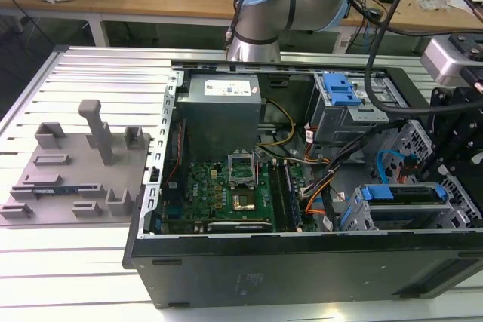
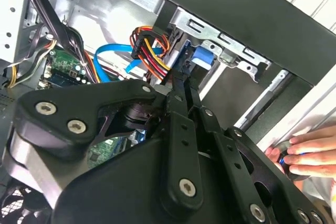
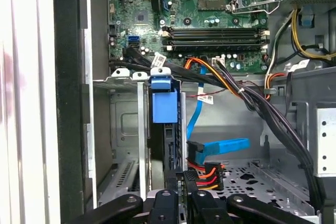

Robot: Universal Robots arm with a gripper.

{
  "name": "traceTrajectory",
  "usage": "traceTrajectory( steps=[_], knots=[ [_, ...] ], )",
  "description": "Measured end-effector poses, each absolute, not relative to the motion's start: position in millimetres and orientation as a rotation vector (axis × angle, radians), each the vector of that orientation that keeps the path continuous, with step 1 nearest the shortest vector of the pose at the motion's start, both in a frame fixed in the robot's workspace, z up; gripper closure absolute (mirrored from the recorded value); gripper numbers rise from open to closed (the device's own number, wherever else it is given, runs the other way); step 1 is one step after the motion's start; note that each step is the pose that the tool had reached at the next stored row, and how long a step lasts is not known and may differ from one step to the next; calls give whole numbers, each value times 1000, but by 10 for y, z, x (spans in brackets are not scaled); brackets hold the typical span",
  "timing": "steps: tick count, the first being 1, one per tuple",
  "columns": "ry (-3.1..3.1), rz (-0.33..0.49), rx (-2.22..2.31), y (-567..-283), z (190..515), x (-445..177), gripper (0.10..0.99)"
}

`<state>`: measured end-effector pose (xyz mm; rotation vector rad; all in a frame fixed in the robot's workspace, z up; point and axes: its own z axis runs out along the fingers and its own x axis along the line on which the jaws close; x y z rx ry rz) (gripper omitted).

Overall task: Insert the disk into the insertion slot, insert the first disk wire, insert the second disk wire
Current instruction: 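Insert the first disk wire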

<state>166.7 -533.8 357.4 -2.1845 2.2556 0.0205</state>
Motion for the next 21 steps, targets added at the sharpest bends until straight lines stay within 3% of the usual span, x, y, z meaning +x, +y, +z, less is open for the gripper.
traceTrajectory(
  steps=[21],
  knots=[
    [2342, 7, -2102, -5336, 3547, 1650, 922]
  ],
)
